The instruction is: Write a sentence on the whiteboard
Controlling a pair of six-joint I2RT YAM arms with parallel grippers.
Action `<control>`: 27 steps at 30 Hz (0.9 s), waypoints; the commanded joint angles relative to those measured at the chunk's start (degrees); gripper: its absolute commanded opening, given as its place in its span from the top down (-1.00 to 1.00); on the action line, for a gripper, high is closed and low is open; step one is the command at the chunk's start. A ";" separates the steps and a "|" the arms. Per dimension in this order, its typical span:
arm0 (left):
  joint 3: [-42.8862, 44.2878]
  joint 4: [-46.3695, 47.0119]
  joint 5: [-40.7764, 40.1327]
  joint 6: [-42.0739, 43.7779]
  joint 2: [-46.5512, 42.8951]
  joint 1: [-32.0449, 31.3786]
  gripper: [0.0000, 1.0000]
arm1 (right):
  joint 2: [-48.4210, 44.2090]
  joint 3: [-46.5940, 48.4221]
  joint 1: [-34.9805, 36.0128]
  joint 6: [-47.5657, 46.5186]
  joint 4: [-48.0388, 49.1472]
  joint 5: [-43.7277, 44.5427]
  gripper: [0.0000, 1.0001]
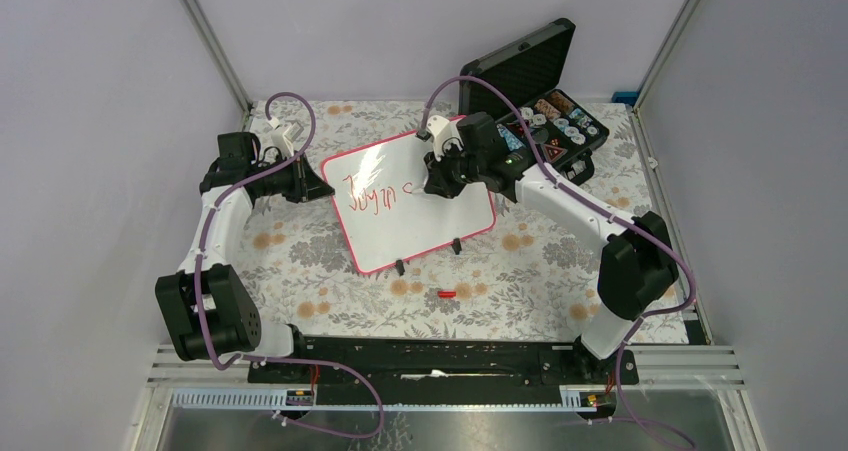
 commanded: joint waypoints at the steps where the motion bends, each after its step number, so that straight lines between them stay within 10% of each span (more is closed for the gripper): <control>1: 0.85 2.81 -0.75 1.34 -0.42 -0.40 1.00 | -1.50 -0.62 -0.81 -1.38 0.72 2.00 1.00; 27: 0.83 2.81 -0.93 1.42 -0.58 -0.39 1.00 | 0.39 4.01 2.58 0.81 -0.59 -2.65 1.00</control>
